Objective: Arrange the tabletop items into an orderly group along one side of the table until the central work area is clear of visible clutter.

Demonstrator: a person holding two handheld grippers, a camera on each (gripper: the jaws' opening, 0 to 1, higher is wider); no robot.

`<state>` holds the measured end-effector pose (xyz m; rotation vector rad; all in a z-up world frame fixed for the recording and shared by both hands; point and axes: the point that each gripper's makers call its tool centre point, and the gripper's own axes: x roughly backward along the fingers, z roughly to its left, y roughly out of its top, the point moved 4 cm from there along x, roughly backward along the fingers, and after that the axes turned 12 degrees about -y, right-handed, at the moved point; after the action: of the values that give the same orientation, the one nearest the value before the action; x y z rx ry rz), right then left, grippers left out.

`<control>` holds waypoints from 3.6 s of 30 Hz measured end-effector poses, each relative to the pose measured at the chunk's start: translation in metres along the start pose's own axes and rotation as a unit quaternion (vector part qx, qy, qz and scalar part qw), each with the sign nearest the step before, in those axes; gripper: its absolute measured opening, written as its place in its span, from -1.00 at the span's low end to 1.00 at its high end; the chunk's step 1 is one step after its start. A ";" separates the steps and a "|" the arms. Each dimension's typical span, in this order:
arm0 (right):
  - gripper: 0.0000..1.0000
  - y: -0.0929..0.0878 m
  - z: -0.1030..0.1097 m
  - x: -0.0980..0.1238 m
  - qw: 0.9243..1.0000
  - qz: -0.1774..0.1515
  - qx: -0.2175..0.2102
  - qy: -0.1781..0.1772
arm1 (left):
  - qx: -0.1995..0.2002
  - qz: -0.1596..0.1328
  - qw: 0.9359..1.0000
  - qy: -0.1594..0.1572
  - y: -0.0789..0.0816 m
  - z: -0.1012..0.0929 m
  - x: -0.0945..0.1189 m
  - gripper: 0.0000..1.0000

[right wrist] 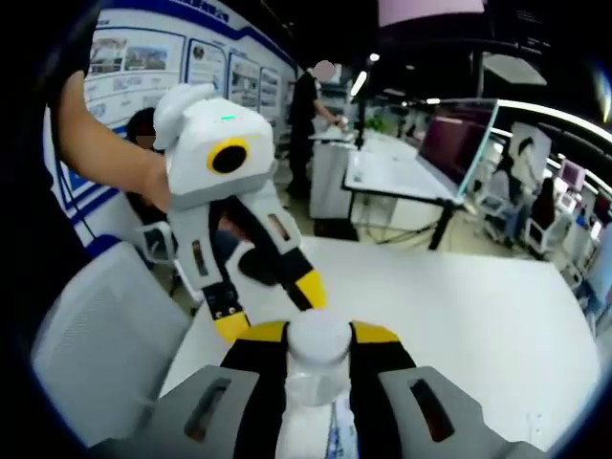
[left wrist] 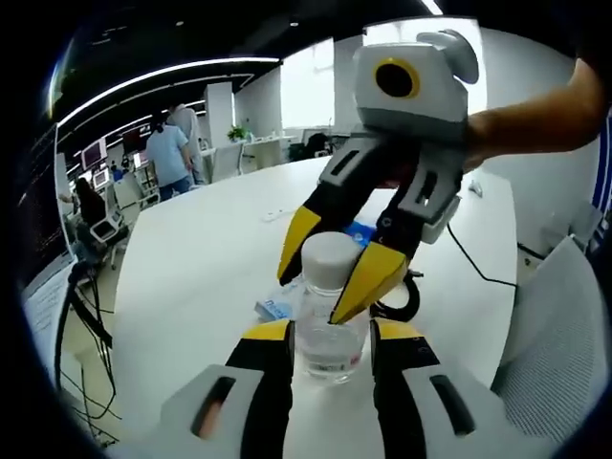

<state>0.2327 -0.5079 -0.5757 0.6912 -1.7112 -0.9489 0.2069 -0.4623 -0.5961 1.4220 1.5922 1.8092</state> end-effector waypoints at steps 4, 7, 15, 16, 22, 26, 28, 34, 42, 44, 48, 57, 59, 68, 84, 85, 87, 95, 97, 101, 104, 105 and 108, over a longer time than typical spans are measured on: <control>-0.59 -0.001 0.001 0.000 0.999 -0.006 -0.025 -0.047 | 0.015 -0.020 1.000 0.013 -0.003 -0.002 0.004 -0.50; -0.59 0.000 0.002 -0.001 0.997 -0.001 -0.035 -0.070 | 0.019 -0.027 0.999 0.024 -0.004 -0.004 0.006 -0.55; -0.59 0.003 0.004 -0.007 0.989 0.011 -0.070 -0.127 | 0.054 -0.050 0.995 0.072 -0.010 0.000 0.014 -0.52; -0.59 0.004 0.004 -0.008 0.988 0.011 -0.075 -0.134 | 0.058 -0.052 0.994 0.079 -0.012 0.000 0.016 -0.51; -0.59 0.004 0.005 -0.008 0.975 0.004 -0.114 -0.190 | 0.095 -0.098 0.985 0.109 -0.014 0.001 0.026 -0.49; -0.59 0.004 0.007 -0.009 0.970 0.006 -0.128 -0.209 | 0.110 -0.099 0.982 0.118 -0.021 -0.003 0.028 -0.43; -0.59 0.003 0.007 -0.009 0.968 0.007 -0.134 -0.211 | 0.112 -0.100 0.981 0.122 -0.022 -0.005 0.028 -0.42; -0.57 -0.002 0.008 -0.009 0.970 0.009 -0.130 -0.204 | 0.119 -0.098 0.981 0.120 -0.027 -0.020 0.029 -0.34; -0.51 -0.004 0.012 -0.008 0.976 -0.015 -0.141 -0.163 | 0.107 -0.104 0.982 0.118 -0.023 -0.041 0.038 -0.31; -0.45 -0.004 0.014 -0.009 0.979 -0.014 -0.133 -0.154 | 0.110 -0.110 0.980 0.123 -0.021 -0.044 0.043 -0.28; -0.33 -0.005 0.018 -0.011 0.984 -0.009 -0.113 -0.137 | 0.116 -0.119 0.977 0.133 -0.018 -0.052 0.053 -0.21; -0.07 -0.015 0.029 -0.013 0.992 0.012 -0.037 -0.121 | 0.120 -0.125 0.971 0.162 -0.025 -0.078 0.073 -0.12; -0.08 -0.015 0.028 -0.013 0.992 0.014 -0.040 -0.123 | 0.118 -0.122 0.970 0.173 -0.027 -0.084 0.077 -0.05; -0.08 -0.027 0.026 -0.010 0.992 0.055 -0.021 -0.115 | 0.094 -0.140 0.974 0.151 -0.023 -0.113 0.079 0.19; 0.03 -0.041 0.026 -0.019 0.993 0.090 -0.020 -0.073 | 0.058 -0.129 0.983 0.115 -0.017 -0.138 0.072 0.68; 0.02 -0.043 0.026 -0.019 0.993 0.097 -0.011 -0.070 | 0.056 -0.127 0.984 0.115 -0.018 -0.138 0.072 0.75; 0.02 -0.045 0.026 -0.021 0.993 0.104 -0.008 -0.062 | 0.054 -0.121 0.984 0.115 -0.018 -0.139 0.072 0.83; 0.00 -0.049 0.022 -0.032 0.993 0.112 -0.003 -0.027 | 0.056 -0.104 0.988 0.102 -0.023 -0.144 0.069 0.98; -0.04 -0.048 0.021 -0.034 0.993 0.112 0.000 -0.022 | 0.053 -0.101 0.988 0.100 -0.024 -0.145 0.068 0.98; -0.16 -0.048 0.014 -0.035 0.995 0.102 -0.012 -0.021 | 0.050 -0.091 0.990 0.094 -0.029 -0.146 0.064 0.98; -0.18 -0.049 0.014 -0.036 0.996 0.092 -0.016 -0.010 | 0.050 -0.082 0.991 0.091 -0.036 -0.144 0.063 0.98; -0.18 -0.049 0.014 -0.037 0.996 0.091 -0.012 -0.008 | 0.050 -0.079 0.992 0.090 -0.036 -0.144 0.063 0.98; -0.19 -0.049 0.013 -0.037 0.996 0.088 -0.007 -0.008 | 0.057 -0.095 0.990 0.088 -0.033 -0.144 0.063 0.98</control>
<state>0.2324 -0.4998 -0.6378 0.5165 -1.7473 -0.8446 0.0481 -0.4816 -0.5786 1.1369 1.8762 1.7995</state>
